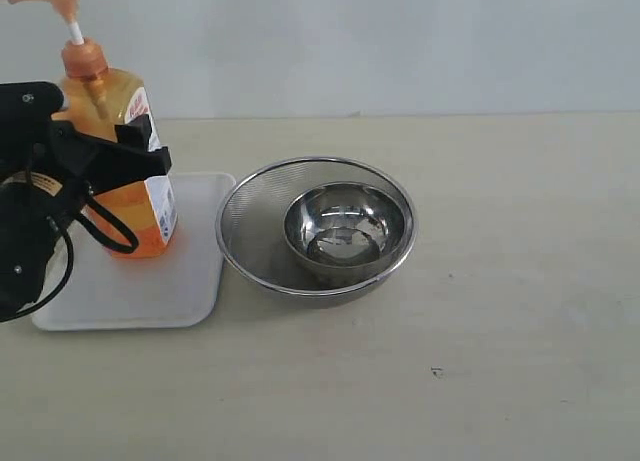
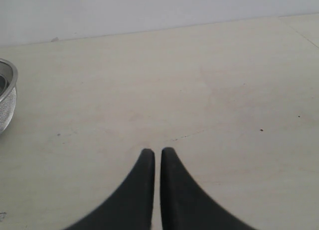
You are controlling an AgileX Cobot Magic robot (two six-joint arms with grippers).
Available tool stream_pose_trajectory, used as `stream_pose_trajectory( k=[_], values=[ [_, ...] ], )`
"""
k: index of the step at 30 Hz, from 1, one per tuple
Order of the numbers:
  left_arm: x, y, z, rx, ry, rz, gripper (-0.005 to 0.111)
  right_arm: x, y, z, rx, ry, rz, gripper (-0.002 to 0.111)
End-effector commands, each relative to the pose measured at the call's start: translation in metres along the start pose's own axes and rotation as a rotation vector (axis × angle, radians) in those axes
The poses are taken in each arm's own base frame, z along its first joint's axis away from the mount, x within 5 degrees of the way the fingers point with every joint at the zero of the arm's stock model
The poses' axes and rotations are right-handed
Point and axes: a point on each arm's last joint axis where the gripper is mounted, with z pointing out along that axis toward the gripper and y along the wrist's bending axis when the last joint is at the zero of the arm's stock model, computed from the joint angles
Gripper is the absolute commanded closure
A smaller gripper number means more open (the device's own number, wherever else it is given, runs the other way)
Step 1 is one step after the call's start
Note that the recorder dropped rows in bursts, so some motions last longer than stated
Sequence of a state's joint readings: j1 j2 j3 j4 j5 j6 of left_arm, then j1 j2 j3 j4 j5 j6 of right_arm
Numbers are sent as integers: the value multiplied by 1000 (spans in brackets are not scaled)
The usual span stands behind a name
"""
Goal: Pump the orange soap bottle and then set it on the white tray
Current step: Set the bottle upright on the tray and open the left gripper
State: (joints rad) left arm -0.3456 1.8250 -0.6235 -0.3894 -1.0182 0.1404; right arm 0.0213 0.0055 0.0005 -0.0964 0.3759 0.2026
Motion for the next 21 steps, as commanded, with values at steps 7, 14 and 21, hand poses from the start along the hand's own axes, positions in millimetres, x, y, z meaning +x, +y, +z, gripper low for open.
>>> stream_pose_trajectory(
  k=[7,14,21],
  values=[
    [-5,0,5,-9,-103,-3,102,-1,0,0,2,-15,-6,108],
    [-5,0,5,-5,-101,-1,90,-1,0,0,2,-15,-6,108],
    [-5,0,5,-5,-101,-1,34,-1,0,0,2,-15,-6,108]
  ],
)
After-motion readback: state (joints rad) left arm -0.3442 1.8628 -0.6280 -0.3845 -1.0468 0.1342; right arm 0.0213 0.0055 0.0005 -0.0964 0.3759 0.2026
